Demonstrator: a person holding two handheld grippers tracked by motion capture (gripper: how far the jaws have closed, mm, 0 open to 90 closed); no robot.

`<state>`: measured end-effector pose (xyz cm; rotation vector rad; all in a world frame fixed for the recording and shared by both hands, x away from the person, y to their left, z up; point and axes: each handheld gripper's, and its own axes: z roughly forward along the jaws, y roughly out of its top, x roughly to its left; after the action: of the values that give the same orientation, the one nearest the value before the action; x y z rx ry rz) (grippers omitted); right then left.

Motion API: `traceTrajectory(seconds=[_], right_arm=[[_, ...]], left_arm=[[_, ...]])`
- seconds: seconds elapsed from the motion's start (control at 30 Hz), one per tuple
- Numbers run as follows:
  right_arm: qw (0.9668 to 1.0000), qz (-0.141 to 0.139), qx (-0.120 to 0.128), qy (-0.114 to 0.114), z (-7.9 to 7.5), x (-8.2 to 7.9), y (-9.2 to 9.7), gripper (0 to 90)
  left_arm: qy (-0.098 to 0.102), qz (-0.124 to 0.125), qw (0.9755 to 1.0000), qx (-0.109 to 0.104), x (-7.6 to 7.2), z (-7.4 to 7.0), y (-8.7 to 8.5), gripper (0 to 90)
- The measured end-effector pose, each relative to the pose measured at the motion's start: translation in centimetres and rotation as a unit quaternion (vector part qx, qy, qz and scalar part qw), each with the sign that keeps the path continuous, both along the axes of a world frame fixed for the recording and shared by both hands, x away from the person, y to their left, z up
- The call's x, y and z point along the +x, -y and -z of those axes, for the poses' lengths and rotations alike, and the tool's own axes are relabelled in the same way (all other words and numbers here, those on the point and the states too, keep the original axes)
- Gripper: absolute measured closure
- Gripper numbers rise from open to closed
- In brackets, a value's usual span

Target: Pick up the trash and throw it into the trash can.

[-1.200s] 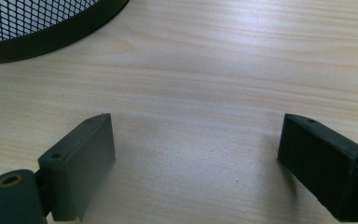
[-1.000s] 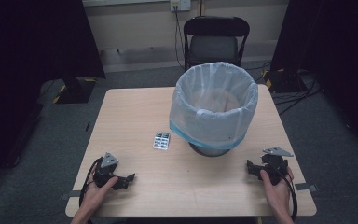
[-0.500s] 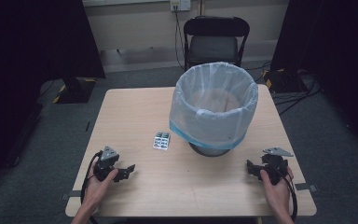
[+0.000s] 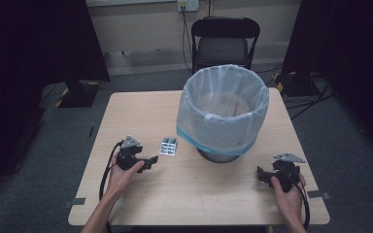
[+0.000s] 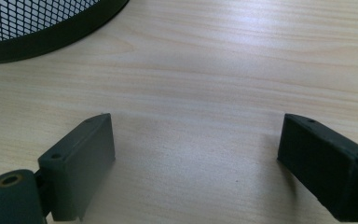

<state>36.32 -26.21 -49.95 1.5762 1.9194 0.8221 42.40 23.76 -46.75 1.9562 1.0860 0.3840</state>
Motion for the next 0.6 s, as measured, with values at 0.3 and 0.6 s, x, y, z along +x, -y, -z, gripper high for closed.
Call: traceTrajectory(seconds=[0.3, 0.6], right_arm=[[1.0, 0.0, 0.0, 0.0, 0.0, 0.0, 0.0, 9.8], [1.0, 0.0, 0.0, 0.0, 0.0, 0.0, 0.0, 9.8]], left_arm=[[0.004, 0.004, 0.9997, 0.022, 3.7, -0.6, 3.1, 16.1], [-0.016, 0.015, 0.999, 0.038, 5.3, 2.1, 5.3, 16.4]])
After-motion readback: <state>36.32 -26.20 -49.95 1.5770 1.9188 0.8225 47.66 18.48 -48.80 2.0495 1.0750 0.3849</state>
